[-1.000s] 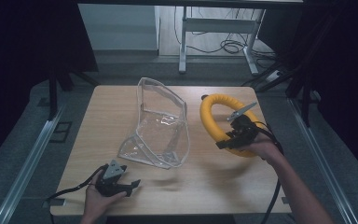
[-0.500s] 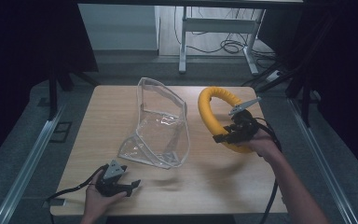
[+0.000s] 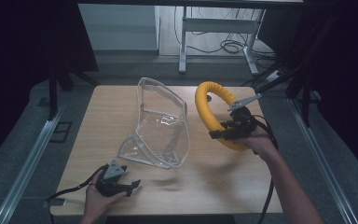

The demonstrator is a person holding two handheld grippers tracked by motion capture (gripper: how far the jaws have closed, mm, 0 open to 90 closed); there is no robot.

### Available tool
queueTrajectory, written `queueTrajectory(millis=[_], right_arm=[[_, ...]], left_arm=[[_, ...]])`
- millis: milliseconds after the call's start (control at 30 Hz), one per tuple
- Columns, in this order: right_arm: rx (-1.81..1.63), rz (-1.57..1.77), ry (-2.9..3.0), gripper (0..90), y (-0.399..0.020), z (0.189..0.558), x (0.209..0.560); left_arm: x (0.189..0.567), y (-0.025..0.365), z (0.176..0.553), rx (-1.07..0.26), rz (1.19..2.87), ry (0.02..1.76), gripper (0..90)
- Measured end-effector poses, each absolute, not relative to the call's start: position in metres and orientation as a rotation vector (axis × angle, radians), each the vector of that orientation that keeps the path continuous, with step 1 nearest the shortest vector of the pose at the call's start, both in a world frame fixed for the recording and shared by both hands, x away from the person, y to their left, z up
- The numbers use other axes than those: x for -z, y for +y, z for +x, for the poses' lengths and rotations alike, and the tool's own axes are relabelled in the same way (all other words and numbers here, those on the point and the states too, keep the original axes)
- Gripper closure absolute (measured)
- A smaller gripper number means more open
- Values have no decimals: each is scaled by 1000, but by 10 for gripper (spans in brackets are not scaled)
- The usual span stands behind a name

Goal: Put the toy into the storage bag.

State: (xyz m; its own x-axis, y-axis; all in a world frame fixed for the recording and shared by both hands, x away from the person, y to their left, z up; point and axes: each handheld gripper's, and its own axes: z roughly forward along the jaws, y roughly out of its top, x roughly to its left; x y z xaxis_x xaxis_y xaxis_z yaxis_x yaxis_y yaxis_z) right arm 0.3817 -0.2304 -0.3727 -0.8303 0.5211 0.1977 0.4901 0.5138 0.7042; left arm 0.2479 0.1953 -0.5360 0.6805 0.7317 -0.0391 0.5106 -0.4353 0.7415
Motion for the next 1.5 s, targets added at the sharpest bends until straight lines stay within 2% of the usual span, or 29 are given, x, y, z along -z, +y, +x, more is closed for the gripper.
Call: queueTrajectory(millis=[900,1500], right_arm=[[-1455,883,2628,510,-221,382,366],[-1582,829,2562,510,-212,377,345]], left_arm=[[537,195,248,-370,2132,951,212],[537,195,248,-367,2131,950,211]])
